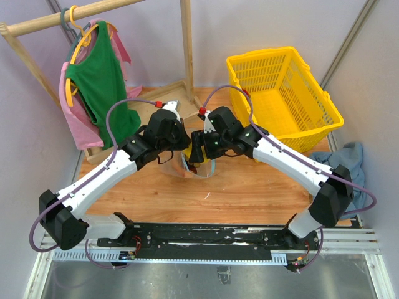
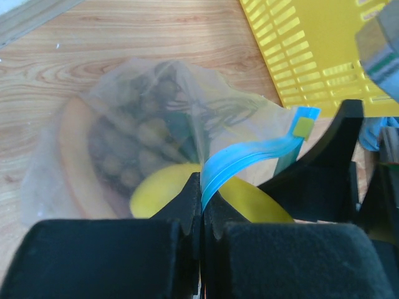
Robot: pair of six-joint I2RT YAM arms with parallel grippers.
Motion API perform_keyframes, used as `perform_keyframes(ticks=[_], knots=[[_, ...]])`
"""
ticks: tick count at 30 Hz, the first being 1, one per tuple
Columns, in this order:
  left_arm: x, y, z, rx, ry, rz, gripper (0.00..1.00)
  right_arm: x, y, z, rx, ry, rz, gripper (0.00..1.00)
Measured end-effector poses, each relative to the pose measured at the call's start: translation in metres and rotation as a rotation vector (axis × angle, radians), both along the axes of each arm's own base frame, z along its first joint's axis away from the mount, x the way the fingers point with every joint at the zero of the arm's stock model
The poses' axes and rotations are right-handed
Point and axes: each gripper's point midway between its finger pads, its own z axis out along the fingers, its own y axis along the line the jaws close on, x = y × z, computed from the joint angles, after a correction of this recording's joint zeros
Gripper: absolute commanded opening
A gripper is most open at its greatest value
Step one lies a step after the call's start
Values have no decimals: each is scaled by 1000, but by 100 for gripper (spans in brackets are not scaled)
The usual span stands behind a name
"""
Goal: Place the food in the zip-top bag and seal the zipper
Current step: Place the fake fruit in the zipper food storage bag.
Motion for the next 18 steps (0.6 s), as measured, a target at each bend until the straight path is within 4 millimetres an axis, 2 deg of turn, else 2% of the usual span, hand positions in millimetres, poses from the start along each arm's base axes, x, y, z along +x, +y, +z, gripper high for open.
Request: perform_keyframes(ticks=[5,13,18], knots=[[-3,-7,1,-33,12,0,0,5,4,-7,14,-5,-5,57],[-3,-9,-4,-76,36,40,0,7,6,-18,31,-32,1,77],[-5,-7,-13,-96,62,74,0,8,3,-7,57,-82,7,83]])
